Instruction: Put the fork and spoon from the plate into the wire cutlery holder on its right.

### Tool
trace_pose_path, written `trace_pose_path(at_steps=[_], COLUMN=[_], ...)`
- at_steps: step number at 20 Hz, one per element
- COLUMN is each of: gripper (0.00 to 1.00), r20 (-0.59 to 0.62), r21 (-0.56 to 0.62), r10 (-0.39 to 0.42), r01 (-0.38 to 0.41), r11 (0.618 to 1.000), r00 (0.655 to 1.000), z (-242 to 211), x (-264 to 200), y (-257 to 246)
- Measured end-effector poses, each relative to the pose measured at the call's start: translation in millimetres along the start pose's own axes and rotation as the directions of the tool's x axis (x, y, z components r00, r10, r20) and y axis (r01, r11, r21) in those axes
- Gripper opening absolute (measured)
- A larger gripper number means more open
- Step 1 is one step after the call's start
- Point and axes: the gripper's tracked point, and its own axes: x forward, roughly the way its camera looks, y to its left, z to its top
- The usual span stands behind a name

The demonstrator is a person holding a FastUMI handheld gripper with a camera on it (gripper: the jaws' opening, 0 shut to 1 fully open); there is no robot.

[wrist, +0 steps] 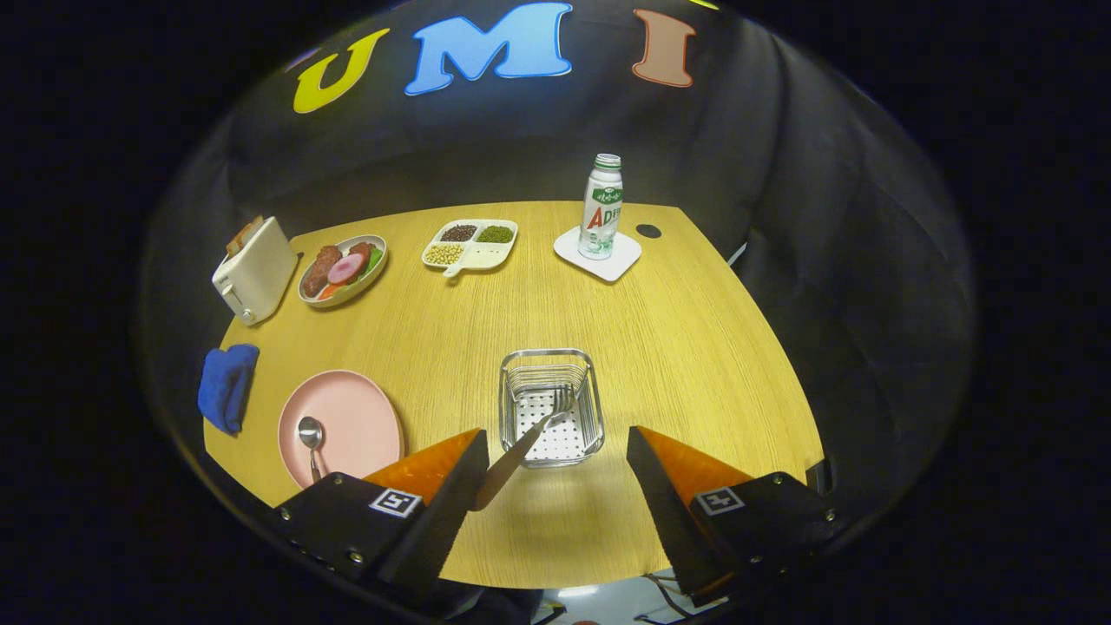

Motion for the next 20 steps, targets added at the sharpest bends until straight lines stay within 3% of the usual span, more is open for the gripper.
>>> trace_pose_path(at_steps=[20], gripper=[0.99], r20=[0.065], r21=[-0.094], r10=[0.131], r01=[-0.124], r11=[0.988], r00=[0.989], z=[24], x=[-14], y=[89])
